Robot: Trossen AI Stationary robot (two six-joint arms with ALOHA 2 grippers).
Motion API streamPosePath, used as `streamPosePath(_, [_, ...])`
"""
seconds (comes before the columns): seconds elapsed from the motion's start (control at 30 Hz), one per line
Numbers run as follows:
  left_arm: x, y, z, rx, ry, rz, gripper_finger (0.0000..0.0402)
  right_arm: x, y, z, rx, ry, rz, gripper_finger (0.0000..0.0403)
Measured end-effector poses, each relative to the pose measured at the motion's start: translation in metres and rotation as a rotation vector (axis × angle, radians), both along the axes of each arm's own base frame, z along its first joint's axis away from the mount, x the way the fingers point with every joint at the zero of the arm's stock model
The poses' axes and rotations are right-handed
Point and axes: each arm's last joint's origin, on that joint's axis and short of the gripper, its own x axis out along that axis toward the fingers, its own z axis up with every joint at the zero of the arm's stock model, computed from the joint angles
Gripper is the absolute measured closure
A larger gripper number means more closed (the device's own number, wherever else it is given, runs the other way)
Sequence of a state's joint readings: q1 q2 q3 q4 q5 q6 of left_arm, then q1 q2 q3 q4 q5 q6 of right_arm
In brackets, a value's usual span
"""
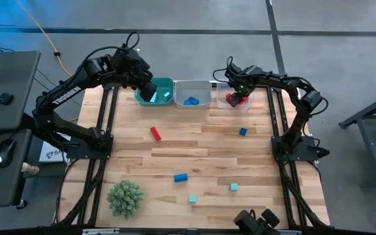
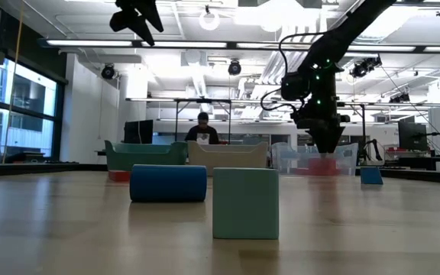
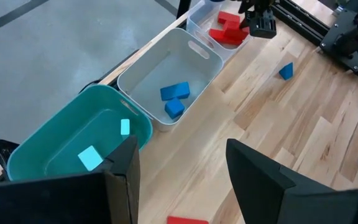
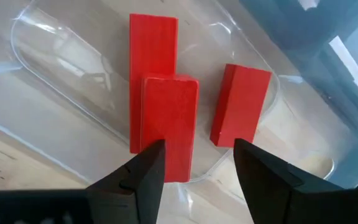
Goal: Sort & place blocks by color
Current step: Put the blue block into the gray bin
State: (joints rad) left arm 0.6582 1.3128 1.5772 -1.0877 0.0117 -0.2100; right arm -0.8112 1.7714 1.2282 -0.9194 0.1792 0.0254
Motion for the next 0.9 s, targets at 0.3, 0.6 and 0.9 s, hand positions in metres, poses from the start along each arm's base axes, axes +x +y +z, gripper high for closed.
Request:
streamPosePath(0.3, [0.000,0.000,0.000,-0.029,-0.021,0.034,0.0238,0.005,-0.005,0.042,-0.050,-0.047,0.002,0.0222])
streamPosePath(0.6, [0.017,-0.015,-0.007,-0.101,-0.004,0.000,0.0228,0.010,-0.009,0.106,-0.138,-0.159,0.023,0.0222])
streamPosePath(0.9, [0.031,-0.041,-0.009,-0.142,0.002,-0.078,0.0174,0.011,-0.003,0.148,-0.160,-0.201,0.045,0.0222])
